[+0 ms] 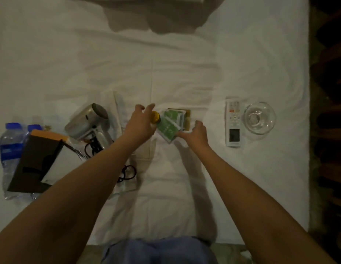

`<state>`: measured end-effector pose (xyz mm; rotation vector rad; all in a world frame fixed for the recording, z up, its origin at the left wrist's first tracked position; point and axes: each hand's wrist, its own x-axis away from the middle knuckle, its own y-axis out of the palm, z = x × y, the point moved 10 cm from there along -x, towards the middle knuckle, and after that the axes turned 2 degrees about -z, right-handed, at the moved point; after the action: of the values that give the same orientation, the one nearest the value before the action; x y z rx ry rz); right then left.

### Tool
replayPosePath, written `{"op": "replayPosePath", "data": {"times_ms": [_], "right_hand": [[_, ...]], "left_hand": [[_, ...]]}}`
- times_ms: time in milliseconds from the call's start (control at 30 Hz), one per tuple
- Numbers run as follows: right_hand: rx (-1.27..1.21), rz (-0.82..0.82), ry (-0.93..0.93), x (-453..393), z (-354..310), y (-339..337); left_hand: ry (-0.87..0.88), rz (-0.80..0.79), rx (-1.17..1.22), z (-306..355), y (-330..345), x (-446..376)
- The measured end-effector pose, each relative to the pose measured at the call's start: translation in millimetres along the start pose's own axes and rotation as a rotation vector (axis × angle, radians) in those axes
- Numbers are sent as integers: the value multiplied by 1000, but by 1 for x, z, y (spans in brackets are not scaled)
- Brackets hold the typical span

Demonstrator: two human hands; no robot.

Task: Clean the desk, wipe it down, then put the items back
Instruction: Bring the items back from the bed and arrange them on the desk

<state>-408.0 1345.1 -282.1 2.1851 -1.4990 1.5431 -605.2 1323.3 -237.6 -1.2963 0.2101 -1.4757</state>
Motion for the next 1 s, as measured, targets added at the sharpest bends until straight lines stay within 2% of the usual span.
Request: {"op": "replayPosePath", "data": {"times_ms": [100,300,467,633,767,1000], "right_hand": [[-183,57,6,-13,-3,13],[-303,-20,11,-6,-15,49],[-482,-24,15,20,-9,44],[-476,11,-48,69,-17,4],[-569,76,-112,129,-32,-42],[-715,251,-293,265,-42,-141]], "left_hand": [[9,-39,47,-5,13,-22],[-28,-13,132,-16,26,-22],[39,-6,93,-2,10,2],[98,24,75,27,-27,48],[171,43,42,62,-67,95],[435,136,19,160,-135,195]]}}
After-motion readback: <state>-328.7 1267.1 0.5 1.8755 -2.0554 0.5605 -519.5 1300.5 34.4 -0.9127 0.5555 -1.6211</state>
